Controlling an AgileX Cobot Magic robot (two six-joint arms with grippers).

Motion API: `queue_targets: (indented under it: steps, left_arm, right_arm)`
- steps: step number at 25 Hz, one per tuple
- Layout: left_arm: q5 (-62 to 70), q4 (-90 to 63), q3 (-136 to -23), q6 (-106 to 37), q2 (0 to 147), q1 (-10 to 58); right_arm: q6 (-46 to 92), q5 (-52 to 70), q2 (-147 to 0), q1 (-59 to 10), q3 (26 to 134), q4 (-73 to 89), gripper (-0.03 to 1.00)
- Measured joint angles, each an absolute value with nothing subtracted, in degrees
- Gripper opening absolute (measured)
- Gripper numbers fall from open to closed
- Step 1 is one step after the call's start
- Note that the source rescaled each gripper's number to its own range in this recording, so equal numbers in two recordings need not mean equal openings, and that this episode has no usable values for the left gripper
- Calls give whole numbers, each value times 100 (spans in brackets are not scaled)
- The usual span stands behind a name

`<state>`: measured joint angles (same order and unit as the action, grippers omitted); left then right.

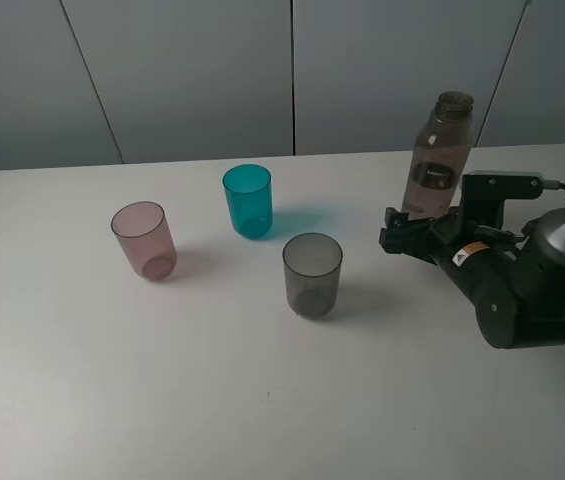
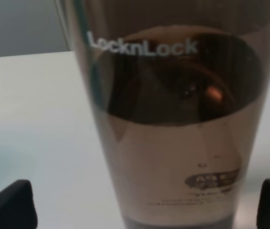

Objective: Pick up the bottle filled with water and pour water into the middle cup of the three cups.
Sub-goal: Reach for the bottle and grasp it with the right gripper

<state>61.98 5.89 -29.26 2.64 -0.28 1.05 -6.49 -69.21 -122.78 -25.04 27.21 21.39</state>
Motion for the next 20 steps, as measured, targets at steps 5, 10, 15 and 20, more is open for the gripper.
queue_targets:
  steps: [5,10,15,20]
  left_arm:
    - [6198,589,-2926,264,-28,105]
    - [6198,589,-2926,264,-28,105]
    - [6198,589,-2926,264,-28,105]
    - [6198,589,-2926,264,-28,105]
  right_arm:
    - [-649,-6921,-12354,-2504,2879,2201,100]
    - [-550,-6933,-12354,-2504,3048,2309,100]
    - [-490,-6945,-12396,-2479,3164,2448,100]
    - [-476,-6945,-12580,-2423,3317,2480,100]
